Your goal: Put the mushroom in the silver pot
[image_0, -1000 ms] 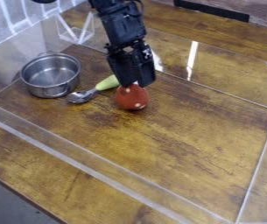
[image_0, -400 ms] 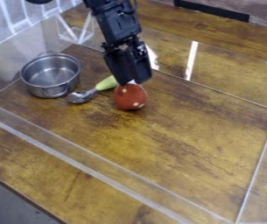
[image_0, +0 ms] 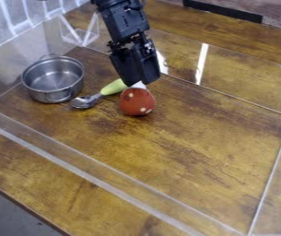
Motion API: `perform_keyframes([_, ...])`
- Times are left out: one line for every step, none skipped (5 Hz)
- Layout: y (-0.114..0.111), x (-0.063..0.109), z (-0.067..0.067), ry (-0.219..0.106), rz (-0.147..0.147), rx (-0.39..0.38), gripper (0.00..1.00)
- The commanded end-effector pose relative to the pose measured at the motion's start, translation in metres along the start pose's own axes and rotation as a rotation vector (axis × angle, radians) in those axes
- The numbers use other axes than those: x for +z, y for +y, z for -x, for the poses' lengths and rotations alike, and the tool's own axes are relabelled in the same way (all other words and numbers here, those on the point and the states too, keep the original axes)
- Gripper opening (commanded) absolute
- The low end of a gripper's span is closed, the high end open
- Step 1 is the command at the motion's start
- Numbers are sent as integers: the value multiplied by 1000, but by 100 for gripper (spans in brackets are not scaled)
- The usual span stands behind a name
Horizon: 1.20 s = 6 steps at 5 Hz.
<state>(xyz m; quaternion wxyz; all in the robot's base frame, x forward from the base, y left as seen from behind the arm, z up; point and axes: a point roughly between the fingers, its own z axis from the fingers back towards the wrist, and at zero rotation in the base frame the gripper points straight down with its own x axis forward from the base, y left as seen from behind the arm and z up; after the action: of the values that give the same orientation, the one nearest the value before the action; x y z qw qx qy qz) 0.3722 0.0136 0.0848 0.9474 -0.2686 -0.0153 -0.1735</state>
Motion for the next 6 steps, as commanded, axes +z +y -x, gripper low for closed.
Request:
perform_keyframes([4, 15, -2, -44, -39, -6, 100])
perform_keyframes([10, 6, 1, -27, -41, 7, 100])
perform_keyframes([14, -1, 3, -16, -38, 17, 0])
perform_keyframes([11, 6, 4, -6, -46, 23, 0])
perform_keyframes([4, 18, 4, 4, -59, 29, 0])
perform_keyframes([-5, 35, 3, 9, -79, 33, 0])
